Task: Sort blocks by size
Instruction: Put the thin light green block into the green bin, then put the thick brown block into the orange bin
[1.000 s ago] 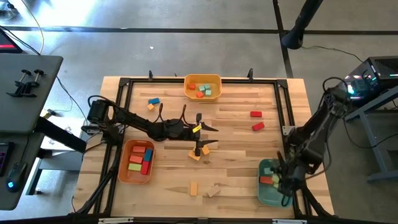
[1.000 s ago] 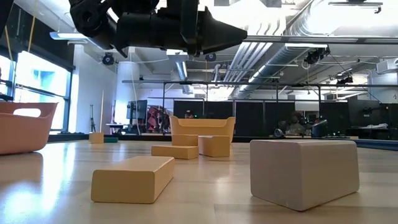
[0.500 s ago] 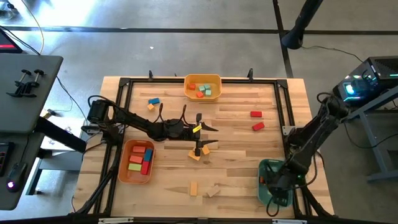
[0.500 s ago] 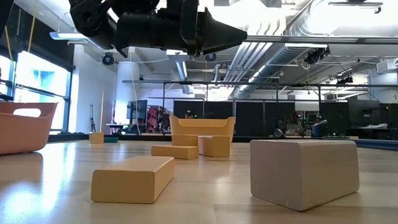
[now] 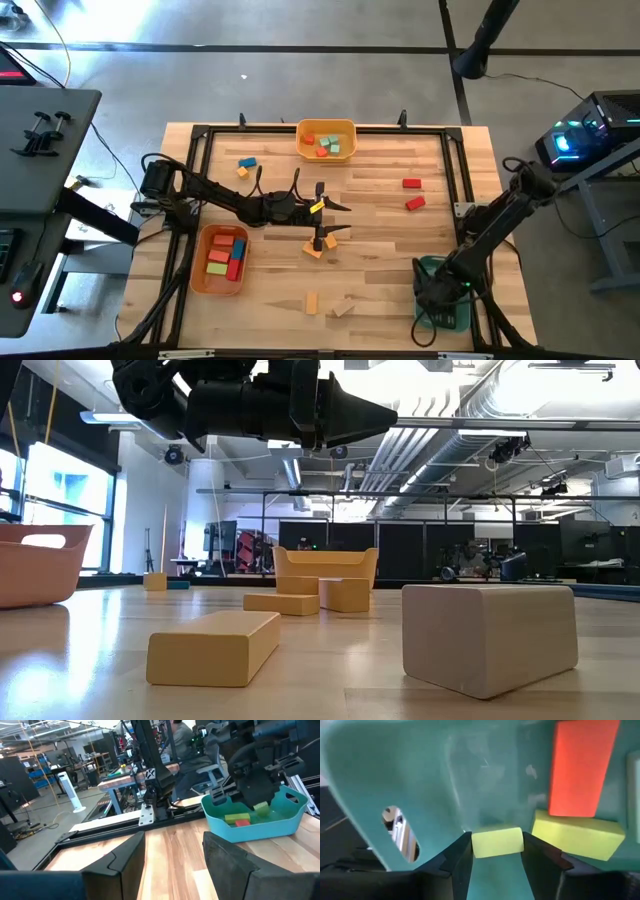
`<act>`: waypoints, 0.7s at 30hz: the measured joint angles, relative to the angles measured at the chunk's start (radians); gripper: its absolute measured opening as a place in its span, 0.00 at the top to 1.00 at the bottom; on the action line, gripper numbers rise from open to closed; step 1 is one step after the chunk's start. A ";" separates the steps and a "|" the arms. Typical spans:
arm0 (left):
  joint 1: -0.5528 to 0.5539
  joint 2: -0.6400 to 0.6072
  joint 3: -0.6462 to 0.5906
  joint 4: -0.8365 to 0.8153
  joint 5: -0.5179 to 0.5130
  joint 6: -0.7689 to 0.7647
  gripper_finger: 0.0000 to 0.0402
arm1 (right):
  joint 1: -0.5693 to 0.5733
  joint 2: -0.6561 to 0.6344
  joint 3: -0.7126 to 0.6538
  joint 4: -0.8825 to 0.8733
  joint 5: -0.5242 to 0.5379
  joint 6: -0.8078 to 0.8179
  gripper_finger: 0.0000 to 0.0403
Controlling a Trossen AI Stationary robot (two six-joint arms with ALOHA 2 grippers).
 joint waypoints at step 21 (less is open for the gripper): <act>0.000 0.000 0.000 0.017 0.000 -0.007 0.54 | -0.019 -0.086 0.052 -0.081 0.021 0.016 0.56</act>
